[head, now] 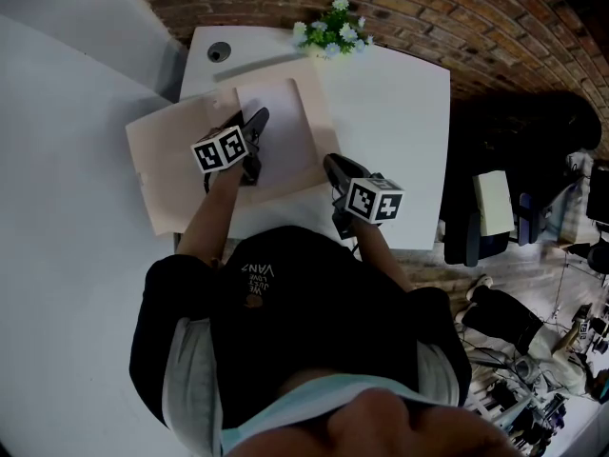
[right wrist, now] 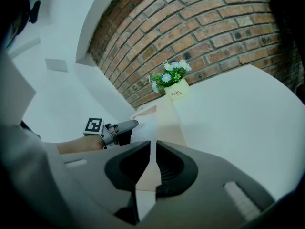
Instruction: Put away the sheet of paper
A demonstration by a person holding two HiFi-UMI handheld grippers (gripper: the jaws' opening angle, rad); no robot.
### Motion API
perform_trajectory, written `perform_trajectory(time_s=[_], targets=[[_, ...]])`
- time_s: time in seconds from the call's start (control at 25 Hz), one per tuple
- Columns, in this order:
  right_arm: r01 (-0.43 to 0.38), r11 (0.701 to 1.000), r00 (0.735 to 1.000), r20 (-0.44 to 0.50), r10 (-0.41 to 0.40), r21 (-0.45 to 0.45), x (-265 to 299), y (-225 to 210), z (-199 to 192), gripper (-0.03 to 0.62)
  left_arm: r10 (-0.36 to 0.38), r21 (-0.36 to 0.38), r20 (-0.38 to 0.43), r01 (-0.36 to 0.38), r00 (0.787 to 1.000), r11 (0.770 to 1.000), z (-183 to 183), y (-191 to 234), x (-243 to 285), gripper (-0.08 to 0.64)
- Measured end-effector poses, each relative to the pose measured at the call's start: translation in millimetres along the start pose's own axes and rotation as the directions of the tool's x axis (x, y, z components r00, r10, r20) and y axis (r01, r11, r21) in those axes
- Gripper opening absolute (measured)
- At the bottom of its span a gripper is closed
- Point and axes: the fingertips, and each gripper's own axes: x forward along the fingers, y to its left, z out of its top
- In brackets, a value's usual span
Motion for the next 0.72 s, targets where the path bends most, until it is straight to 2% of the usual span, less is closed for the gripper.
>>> perform_trajectory(time_s=[0.12, 0.2, 0.56, 0.72], targets=[[0.000, 1.000, 1.000, 0.002, 0.000, 0.001, -0.6, 0.4, 0.5, 0.037, 0.057, 0.118, -0.045, -0.051, 0.997, 0.992, -8.6, 1.1, 2.4, 0.362], [-0.004, 1.000, 1.000, 0.003, 0.004, 0.002, 0.5, 1.2, 0.0, 0.038, 0.074, 0.177, -0.067, -0.061, 0.995, 0.982, -13.3, 0.8, 4.1, 0.390], [-0.005, 1.000, 1.000, 0.002, 0.005, -0.001, -0.1, 1.0, -0.2, 0.037, 0.116, 0.221, -0.076, -0.097, 0.990, 0.970, -14.8, 7.2, 1.3, 0.419], [-0.005, 1.000, 1.000, 0.000, 0.005, -0.004, 0.0, 2.5, -0.1, 0.037, 0.114, 0.217, -0.077, -0.095, 0.991, 0.972, -15.3, 7.7, -0.1, 0.419]])
